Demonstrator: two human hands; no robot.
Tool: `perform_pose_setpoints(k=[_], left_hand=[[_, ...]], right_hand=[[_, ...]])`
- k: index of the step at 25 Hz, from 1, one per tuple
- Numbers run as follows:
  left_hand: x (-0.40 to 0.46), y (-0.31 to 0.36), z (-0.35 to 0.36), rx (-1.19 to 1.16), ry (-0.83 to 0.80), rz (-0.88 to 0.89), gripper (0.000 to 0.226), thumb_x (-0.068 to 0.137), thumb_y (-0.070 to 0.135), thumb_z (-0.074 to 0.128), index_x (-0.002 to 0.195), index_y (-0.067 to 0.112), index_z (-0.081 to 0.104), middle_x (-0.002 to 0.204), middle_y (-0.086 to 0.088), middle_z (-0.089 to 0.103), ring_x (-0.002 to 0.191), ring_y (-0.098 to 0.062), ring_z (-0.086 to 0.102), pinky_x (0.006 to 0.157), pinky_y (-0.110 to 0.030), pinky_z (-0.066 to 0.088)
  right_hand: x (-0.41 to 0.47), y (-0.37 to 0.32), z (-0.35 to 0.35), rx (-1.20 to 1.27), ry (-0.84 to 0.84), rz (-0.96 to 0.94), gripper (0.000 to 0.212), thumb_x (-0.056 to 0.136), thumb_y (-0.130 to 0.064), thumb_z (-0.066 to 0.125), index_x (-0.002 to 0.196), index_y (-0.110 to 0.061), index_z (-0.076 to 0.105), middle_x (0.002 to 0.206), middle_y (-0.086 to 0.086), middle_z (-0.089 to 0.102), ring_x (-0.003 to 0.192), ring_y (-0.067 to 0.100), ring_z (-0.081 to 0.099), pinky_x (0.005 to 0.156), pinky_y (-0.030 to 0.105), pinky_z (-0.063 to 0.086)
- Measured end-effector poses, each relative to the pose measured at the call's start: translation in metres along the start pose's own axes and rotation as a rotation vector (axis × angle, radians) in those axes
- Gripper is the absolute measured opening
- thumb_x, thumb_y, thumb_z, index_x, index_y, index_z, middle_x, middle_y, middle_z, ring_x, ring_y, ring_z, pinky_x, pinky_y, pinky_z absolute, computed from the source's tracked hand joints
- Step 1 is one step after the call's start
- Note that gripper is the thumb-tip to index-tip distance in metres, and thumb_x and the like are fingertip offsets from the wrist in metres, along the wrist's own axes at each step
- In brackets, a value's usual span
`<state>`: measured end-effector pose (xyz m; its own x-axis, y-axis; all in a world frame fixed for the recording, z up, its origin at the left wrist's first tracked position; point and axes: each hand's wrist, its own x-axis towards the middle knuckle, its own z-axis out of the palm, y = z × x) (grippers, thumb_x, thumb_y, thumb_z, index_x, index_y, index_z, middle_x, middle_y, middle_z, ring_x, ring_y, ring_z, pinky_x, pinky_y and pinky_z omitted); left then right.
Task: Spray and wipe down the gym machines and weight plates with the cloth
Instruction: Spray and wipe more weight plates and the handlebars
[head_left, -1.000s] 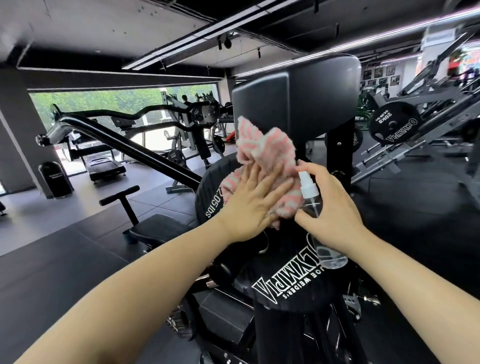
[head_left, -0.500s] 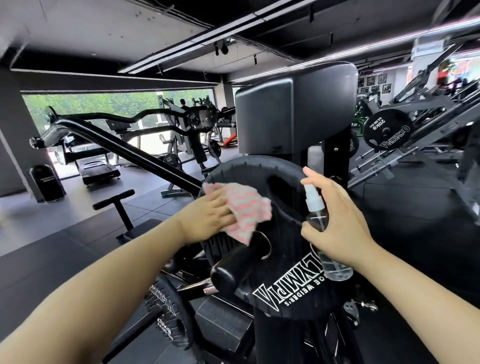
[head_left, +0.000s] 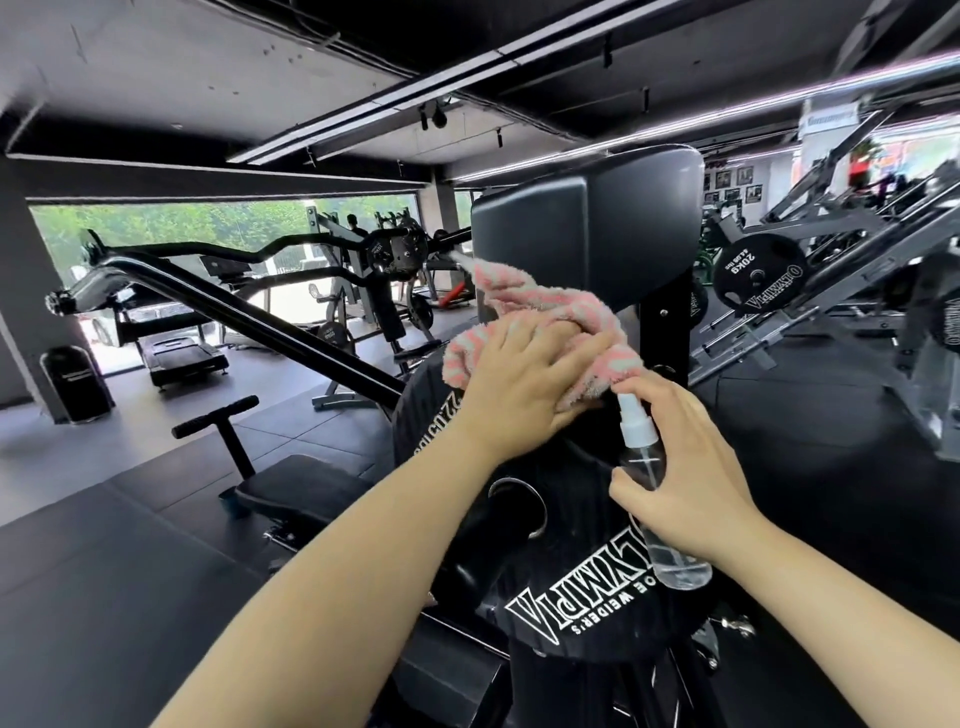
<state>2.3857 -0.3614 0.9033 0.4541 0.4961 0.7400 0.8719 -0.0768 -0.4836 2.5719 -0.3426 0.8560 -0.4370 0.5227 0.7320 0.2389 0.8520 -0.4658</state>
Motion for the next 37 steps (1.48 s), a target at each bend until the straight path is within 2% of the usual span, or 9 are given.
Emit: perform_pose_setpoints(k=[4,11,17,21,23,25,28,31,37], left_hand=[[-0.009,-0.025,0.002,-0.026,0.101,-0.010,0.056,0.076,0.036,0.054,0.128,0.019,0.043,0.111,-0.011,0.061,0.099,-0.029,0.052,0.085,-0.041,0.042],[-0.029,-0.034,-0.007,-0.228,0.173,-0.355,0.044,0.091,0.030,0.039,0.123,0.005,0.058,0.119,-0.015,0.059,0.113,-0.024,0.046,0.098,-0.032,0.034],[-0.077,-0.063,0.006,-0.482,-0.004,-0.834,0.041,0.099,0.039,0.028,0.136,0.031,0.043,0.109,-0.011,0.058,0.107,-0.028,0.055,0.093,-0.036,0.044],[-0.074,-0.054,-0.012,-0.581,0.004,-1.109,0.043,0.102,0.035,0.029,0.111,0.000,0.053,0.086,-0.008,0.053,0.090,-0.031,0.056,0.077,-0.037,0.040],[-0.053,-0.051,-0.026,-0.632,0.158,-1.019,0.056,0.099,0.047,0.026,0.104,-0.002,0.055,0.081,-0.011,0.057,0.081,-0.031,0.057,0.077,-0.045,0.046],[-0.031,-0.047,-0.031,-0.632,0.235,-0.937,0.066,0.095,0.053,0.022,0.112,-0.003,0.052,0.102,-0.026,0.057,0.098,-0.043,0.053,0.090,-0.056,0.042],[-0.004,-0.024,-0.036,-0.620,0.124,-0.712,0.058,0.094,0.050,0.022,0.125,0.010,0.050,0.118,-0.015,0.054,0.113,-0.033,0.049,0.100,-0.050,0.037],[-0.016,-0.017,-0.015,-0.272,-0.040,-0.458,0.065,0.092,0.054,0.030,0.135,0.008,0.047,0.139,-0.017,0.046,0.131,-0.036,0.038,0.109,-0.048,0.028],[-0.058,-0.044,0.000,-0.212,-0.040,-0.300,0.060,0.083,0.016,0.037,0.141,0.006,0.028,0.143,-0.021,0.039,0.137,-0.031,0.025,0.112,-0.045,0.025]], right_hand=[[0.000,0.005,0.000,0.036,-0.007,-0.036,0.067,0.061,-0.020,0.060,0.118,-0.043,0.035,0.136,-0.038,0.027,0.117,-0.029,0.019,0.087,0.012,0.026],[-0.003,0.010,0.003,0.032,0.020,-0.051,0.069,0.060,-0.020,0.058,0.121,-0.040,0.034,0.137,-0.041,0.026,0.117,-0.028,0.019,0.087,0.013,0.027],[-0.019,0.011,0.009,0.080,0.094,-0.016,0.072,0.061,-0.011,0.063,0.121,-0.038,0.035,0.138,-0.038,0.027,0.120,-0.016,0.028,0.086,0.013,0.029],[-0.039,0.012,0.011,0.090,0.136,0.014,0.072,0.063,-0.003,0.068,0.121,-0.032,0.037,0.145,-0.022,0.030,0.130,0.008,0.032,0.101,0.042,0.036],[-0.029,0.006,0.010,-0.002,0.199,-0.079,0.067,0.064,-0.006,0.063,0.124,-0.026,0.038,0.141,-0.012,0.037,0.132,0.011,0.031,0.108,0.054,0.028],[0.004,-0.014,0.003,-0.037,0.205,-0.158,0.065,0.063,-0.012,0.056,0.126,-0.021,0.041,0.134,-0.008,0.046,0.130,0.012,0.033,0.111,0.053,0.025],[0.056,-0.051,0.000,-0.028,0.089,-0.161,0.064,0.063,-0.014,0.056,0.126,-0.016,0.045,0.115,0.002,0.058,0.108,0.025,0.049,0.095,0.039,0.039],[0.072,-0.059,0.015,-0.110,-0.011,-0.139,0.061,0.067,-0.015,0.061,0.125,-0.016,0.044,0.105,0.006,0.062,0.098,0.028,0.054,0.083,0.035,0.042],[0.064,-0.045,0.027,-0.301,0.042,-0.190,0.063,0.064,-0.012,0.062,0.125,-0.019,0.049,0.114,-0.007,0.061,0.106,0.018,0.053,0.083,0.025,0.028]])
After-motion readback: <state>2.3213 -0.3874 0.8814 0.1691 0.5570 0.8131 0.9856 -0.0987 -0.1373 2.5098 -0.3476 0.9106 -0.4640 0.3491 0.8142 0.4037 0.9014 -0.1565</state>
